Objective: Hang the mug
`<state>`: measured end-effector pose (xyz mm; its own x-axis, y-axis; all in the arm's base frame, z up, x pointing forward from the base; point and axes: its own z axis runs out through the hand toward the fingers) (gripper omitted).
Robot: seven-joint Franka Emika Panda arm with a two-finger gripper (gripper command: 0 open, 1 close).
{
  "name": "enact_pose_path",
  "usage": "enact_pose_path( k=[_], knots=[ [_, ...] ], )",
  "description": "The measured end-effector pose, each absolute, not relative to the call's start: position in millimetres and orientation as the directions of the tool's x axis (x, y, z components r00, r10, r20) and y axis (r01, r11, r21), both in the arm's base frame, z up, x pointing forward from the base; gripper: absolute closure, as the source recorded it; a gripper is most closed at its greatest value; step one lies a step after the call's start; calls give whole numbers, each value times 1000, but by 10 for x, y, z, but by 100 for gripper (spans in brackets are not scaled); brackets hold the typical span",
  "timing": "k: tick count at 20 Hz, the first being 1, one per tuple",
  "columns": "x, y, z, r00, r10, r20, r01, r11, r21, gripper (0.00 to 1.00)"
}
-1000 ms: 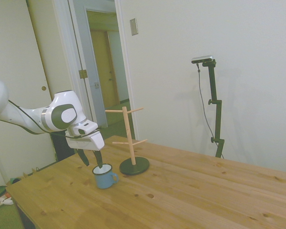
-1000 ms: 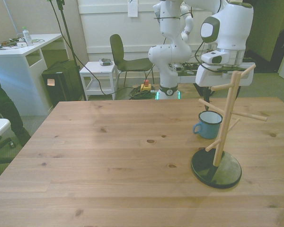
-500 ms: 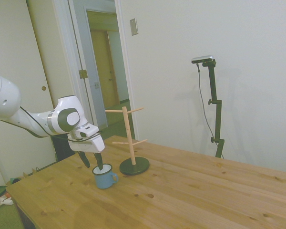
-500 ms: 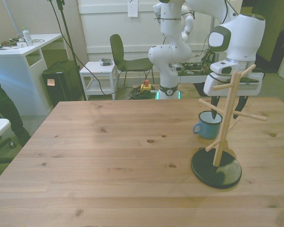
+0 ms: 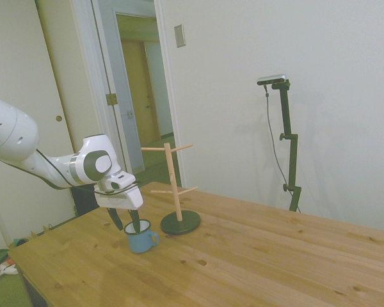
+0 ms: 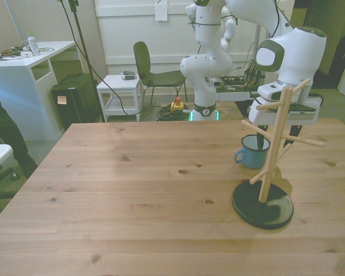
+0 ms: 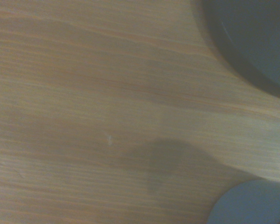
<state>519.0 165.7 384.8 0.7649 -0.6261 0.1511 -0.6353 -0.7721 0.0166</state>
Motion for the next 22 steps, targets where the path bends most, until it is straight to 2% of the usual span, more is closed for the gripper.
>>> enact_pose_path(
  k=[22],
  knots=[
    [5197, 1541, 3754, 757, -634, 160, -644, -765, 19, 100]
  ],
)
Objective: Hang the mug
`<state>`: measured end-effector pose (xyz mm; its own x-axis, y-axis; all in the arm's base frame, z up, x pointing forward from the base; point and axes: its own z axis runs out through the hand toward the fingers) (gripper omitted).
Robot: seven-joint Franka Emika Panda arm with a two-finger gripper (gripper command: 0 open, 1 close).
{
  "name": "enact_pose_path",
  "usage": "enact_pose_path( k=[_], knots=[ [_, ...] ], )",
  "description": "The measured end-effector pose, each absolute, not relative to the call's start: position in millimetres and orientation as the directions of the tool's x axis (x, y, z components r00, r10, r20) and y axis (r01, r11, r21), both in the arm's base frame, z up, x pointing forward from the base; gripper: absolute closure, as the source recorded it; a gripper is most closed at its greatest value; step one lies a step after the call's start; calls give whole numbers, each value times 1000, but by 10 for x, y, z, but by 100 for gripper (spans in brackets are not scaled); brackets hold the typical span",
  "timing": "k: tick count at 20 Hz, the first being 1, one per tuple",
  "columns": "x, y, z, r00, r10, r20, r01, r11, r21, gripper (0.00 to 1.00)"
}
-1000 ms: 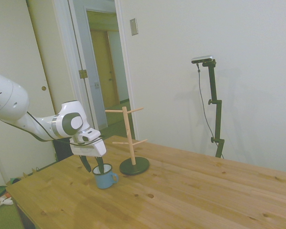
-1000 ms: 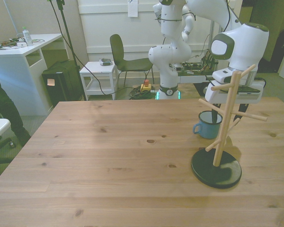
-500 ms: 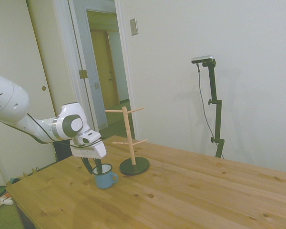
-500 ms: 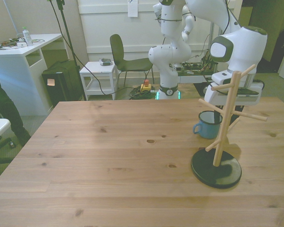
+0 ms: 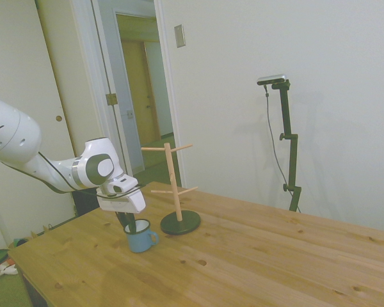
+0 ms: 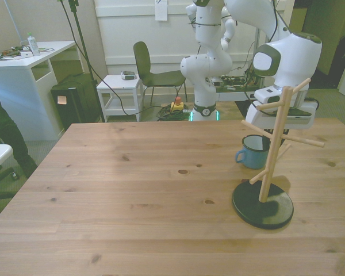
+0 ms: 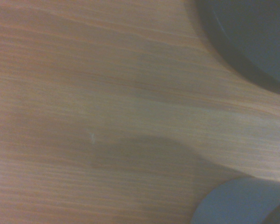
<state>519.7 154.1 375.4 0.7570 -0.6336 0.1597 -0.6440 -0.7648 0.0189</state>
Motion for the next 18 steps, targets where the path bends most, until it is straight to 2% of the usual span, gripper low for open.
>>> enact_pose_path(
  k=[11, 14, 18],
  knots=[
    [5160, 1447, 3759, 770, -619, 156, -635, -768, 82, 100],
    [5059, 1377, 3959, 801, -575, 169, -596, -791, 133, 100],
    [4815, 1225, 4426, 826, -523, 212, -558, -812, 169, 100]
  ],
)
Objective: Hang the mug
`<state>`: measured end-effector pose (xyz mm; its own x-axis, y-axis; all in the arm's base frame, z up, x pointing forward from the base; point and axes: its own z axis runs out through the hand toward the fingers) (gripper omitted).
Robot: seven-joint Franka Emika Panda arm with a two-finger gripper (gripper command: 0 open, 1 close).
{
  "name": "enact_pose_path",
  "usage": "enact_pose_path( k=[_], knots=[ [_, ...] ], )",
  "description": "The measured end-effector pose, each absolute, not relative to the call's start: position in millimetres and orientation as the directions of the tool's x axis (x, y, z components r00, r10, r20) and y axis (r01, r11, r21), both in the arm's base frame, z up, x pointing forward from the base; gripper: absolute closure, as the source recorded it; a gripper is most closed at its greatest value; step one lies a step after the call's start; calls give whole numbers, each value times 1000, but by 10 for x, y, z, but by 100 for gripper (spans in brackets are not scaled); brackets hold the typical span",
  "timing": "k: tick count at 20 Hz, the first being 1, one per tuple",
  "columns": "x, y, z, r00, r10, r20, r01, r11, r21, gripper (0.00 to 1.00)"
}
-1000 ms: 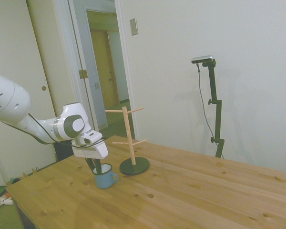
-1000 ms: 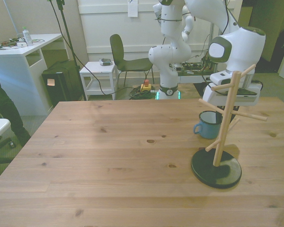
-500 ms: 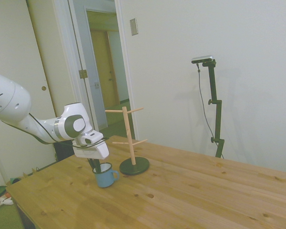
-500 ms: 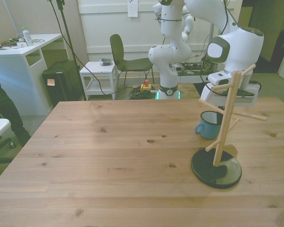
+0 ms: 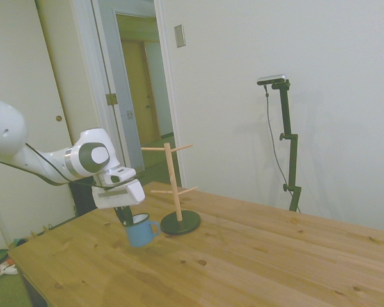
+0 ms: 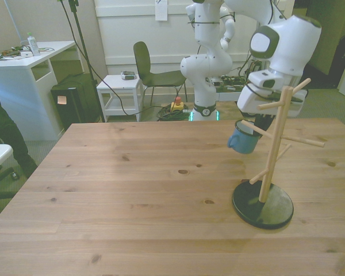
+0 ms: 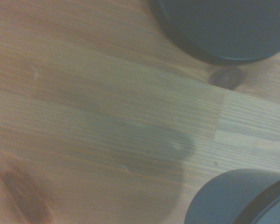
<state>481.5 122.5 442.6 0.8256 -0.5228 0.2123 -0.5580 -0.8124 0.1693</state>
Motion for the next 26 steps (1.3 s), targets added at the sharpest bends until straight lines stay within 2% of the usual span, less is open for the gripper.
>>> enact_pose_path(
  k=[8, 17, 26],
  knots=[
    [4567, 780, 5117, 830, -481, 282, -537, -826, 171, 100],
    [4733, 460, 5654, 813, -497, 304, -557, -815, 159, 100],
    [5123, 344, 5771, 807, -516, 287, -571, -806, 157, 100]
  ],
)
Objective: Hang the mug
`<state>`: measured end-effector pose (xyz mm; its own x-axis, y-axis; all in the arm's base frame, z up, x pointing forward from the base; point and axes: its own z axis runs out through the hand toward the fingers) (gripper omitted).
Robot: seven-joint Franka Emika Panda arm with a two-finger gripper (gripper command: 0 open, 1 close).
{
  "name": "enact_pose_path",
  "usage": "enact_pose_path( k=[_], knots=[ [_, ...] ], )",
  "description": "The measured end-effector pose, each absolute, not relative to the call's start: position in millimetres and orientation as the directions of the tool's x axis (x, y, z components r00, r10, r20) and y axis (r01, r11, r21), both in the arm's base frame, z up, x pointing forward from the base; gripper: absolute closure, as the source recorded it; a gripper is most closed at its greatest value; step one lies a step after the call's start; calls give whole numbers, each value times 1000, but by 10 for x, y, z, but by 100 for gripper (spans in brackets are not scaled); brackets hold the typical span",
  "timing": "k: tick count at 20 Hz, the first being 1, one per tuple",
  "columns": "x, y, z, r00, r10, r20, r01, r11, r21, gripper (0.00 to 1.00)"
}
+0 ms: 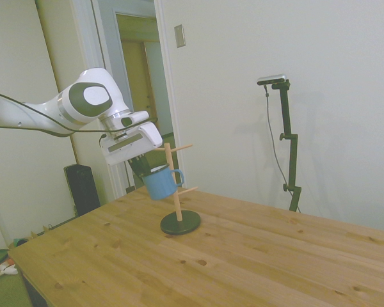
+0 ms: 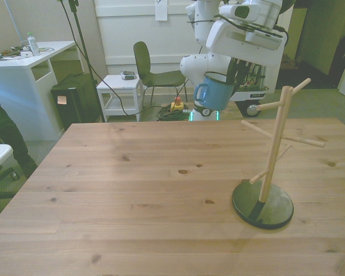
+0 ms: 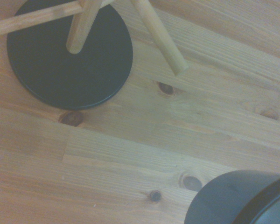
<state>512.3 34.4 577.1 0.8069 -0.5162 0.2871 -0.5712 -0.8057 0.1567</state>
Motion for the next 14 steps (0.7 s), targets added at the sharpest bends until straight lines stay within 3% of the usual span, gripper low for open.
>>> enact_pose_path(
  k=[14],
  knots=[
    [5359, 502, 5748, 823, -500, 269, -551, -818, 164, 100]
  ],
)
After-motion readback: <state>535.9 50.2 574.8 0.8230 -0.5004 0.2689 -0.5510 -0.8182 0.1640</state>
